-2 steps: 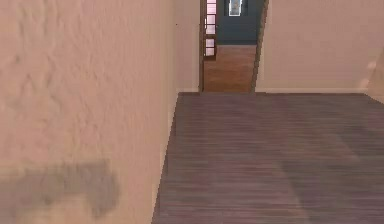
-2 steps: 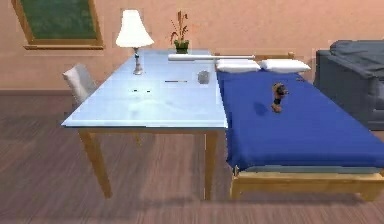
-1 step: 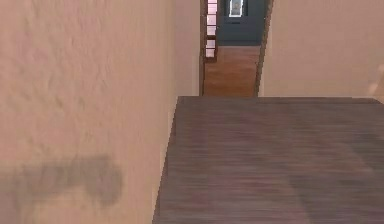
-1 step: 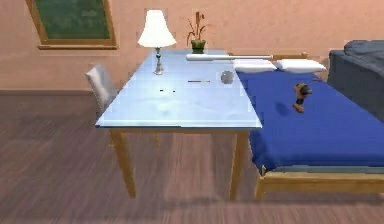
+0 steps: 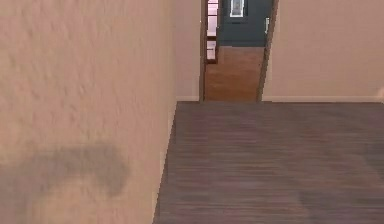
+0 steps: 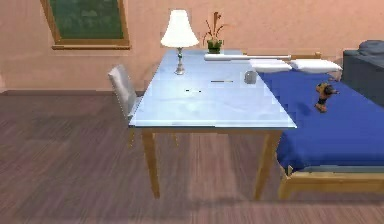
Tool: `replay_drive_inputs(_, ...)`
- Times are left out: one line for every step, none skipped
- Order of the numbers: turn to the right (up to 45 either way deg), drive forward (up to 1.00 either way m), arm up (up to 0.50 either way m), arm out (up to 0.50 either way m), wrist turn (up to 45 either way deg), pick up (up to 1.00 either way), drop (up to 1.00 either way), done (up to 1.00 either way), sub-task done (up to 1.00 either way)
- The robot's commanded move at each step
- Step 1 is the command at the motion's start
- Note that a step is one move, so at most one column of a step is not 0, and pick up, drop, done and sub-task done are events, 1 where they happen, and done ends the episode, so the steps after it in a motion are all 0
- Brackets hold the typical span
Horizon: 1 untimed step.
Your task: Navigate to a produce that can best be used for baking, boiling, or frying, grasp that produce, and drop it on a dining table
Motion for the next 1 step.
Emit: replay_drive_inputs(15.0, 0.00, 0.00, 0.00, 0.0, 0.00, 0.00, 0.00, 0.00)
